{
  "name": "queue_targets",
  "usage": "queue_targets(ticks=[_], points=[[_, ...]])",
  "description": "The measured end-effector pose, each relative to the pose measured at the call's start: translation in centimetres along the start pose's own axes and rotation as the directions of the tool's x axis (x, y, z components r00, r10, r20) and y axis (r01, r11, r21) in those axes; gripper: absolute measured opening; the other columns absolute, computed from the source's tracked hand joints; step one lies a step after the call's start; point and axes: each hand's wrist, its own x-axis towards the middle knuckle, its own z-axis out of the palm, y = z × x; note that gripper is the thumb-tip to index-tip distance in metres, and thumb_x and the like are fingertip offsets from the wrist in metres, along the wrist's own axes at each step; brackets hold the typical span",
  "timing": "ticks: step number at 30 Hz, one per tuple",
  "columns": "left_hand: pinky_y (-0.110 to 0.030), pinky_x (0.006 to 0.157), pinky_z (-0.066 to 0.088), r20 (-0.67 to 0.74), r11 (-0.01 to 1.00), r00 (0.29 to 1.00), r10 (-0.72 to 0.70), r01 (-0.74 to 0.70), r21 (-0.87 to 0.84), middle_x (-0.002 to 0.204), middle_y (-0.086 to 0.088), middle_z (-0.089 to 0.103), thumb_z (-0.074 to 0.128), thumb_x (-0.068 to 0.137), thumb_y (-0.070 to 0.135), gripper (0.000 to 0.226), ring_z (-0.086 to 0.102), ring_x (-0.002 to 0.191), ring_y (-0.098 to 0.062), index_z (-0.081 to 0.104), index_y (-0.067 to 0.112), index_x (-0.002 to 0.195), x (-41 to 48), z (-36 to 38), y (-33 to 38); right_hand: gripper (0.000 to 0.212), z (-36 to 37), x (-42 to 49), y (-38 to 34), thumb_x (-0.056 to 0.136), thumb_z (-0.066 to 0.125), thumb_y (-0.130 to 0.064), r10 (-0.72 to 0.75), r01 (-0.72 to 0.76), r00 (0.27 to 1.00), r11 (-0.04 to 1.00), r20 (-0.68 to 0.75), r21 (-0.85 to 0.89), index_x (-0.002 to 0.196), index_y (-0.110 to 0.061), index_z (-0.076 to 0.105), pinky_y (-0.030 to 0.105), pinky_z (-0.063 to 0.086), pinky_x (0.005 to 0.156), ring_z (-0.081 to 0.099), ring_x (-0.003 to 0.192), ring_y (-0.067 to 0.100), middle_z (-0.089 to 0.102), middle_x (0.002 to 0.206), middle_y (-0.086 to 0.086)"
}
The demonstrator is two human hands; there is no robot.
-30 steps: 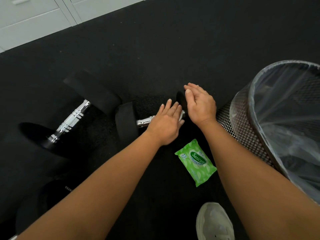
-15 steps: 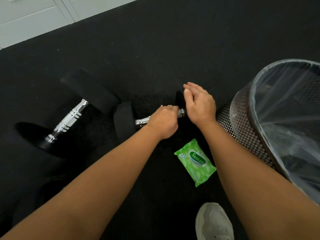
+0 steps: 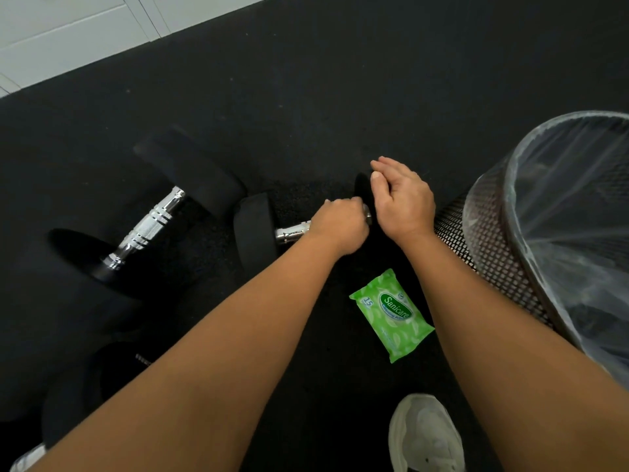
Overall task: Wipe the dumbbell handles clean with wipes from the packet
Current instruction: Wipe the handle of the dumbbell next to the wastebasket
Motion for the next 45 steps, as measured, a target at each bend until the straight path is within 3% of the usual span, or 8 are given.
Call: queue_targets(ticks=[3, 6, 10, 13, 17, 19, 22, 45], points=[[-0.044, 0.113, 0.021, -0.126, 0.982, 0.983, 0.135, -0.116, 0.147, 0.119, -0.014, 0.058, 0.046, 0.087, 0.015, 0.039, 0.052, 0.115, -0.031, 0.048, 0.006, 0.125, -1.9, 1.5, -1.8, 0.038, 0.0, -0.1, 0.1, 0.093, 0.041, -0.037, 0.004, -0.004, 1.000, 1.000, -0.010, 0.004, 0.122, -0.026, 0.063, 0.036, 0.038, 0.105, 0.047, 0.127, 0.014, 0.056, 0.133, -0.009], [-0.045, 0.114, 0.017, -0.099, 0.964, 0.993, 0.070, -0.042, 0.262, 0.116, -0.014, 0.059, 0.045, 0.087, 0.017, 0.036, 0.052, 0.113, -0.030, 0.050, 0.006, 0.120, -2.2, 1.1, -2.8, 0.035, 0.0, -0.1, 0.1, 0.094, 0.043, -0.036, 0.007, -0.007, 1.000, 1.000, -0.005, -0.001, 0.122, -0.027, 0.063, 0.035, 0.039, 0.103, 0.047, 0.126, 0.013, 0.056, 0.133, -0.011], [-0.048, 0.111, 0.022, 0.021, 0.986, 0.998, -0.066, 0.061, 0.156, 0.117, -0.016, 0.061, 0.041, 0.091, 0.020, 0.032, 0.054, 0.113, -0.034, 0.054, 0.004, 0.115, -0.9, -0.6, -1.1, 0.036, 0.1, -0.1, 0.0, 0.094, 0.043, -0.036, 0.011, -0.011, 1.000, 1.000, 0.000, -0.014, 0.123, -0.027, 0.062, 0.034, 0.039, 0.104, 0.047, 0.127, 0.013, 0.056, 0.134, -0.011], [-0.047, 0.112, 0.022, 0.030, 0.984, 1.000, 0.000, -0.005, 0.178, 0.124, -0.017, 0.058, 0.041, 0.091, 0.019, 0.035, 0.048, 0.122, -0.035, 0.051, 0.003, 0.120, -0.2, 0.1, 0.7, 0.038, 0.0, -0.1, 0.0, 0.093, 0.042, -0.037, 0.001, -0.001, 1.000, 1.000, -0.008, -0.014, 0.122, -0.026, 0.063, 0.034, 0.039, 0.103, 0.048, 0.126, 0.014, 0.056, 0.133, -0.010], [-0.048, 0.118, 0.004, -0.080, 0.946, 0.993, 0.092, -0.062, 0.319, 0.155, -0.024, 0.014, 0.021, 0.095, 0.017, 0.057, 0.005, 0.144, -0.040, 0.012, -0.004, 0.147, -2.8, 2.9, 0.6, 0.037, 0.0, -0.1, 0.0, 0.093, 0.042, -0.036, 0.002, -0.002, 1.000, 1.000, -0.012, -0.022, 0.122, -0.027, 0.063, 0.035, 0.040, 0.103, 0.048, 0.126, 0.013, 0.056, 0.133, -0.010], [-0.048, 0.117, -0.002, -0.087, 0.892, 0.979, 0.185, -0.130, 0.433, 0.157, -0.020, -0.005, 0.009, 0.093, 0.017, 0.059, -0.009, 0.144, -0.039, -0.004, -0.001, 0.148, -4.4, 4.1, -0.3, 0.036, 0.0, -0.1, 0.0, 0.094, 0.043, -0.036, 0.005, -0.005, 1.000, 1.000, -0.016, -0.021, 0.122, -0.027, 0.063, 0.036, 0.041, 0.103, 0.048, 0.126, 0.013, 0.056, 0.133, -0.011], [-0.048, 0.115, -0.007, -0.070, 0.862, 0.977, 0.202, -0.144, 0.485, 0.157, -0.015, -0.016, 0.017, 0.099, 0.017, 0.058, -0.017, 0.142, -0.039, -0.010, 0.003, 0.148, -5.4, 4.3, -1.7, 0.035, -0.1, -0.3, -0.1, 0.094, 0.044, -0.036, 0.012, -0.013, 1.000, 1.000, -0.011, -0.019, 0.122, -0.027, 0.063, 0.036, 0.040, 0.103, 0.047, 0.126, 0.013, 0.056, 0.134, -0.011], [-0.048, 0.117, 0.000, -0.130, 0.930, 0.982, 0.139, -0.085, 0.358, 0.153, -0.022, 0.021, 0.024, 0.101, 0.016, 0.052, 0.000, 0.144, -0.040, 0.012, -0.004, 0.147, -1.9, 2.7, 0.0, 0.036, -0.2, 0.0, -0.4, 0.093, 0.043, -0.036, 0.041, -0.041, 0.999, 0.999, -0.011, -0.024, 0.122, -0.028, 0.063, 0.034, 0.041, 0.099, 0.049, 0.123, 0.011, 0.055, 0.134, -0.012]])
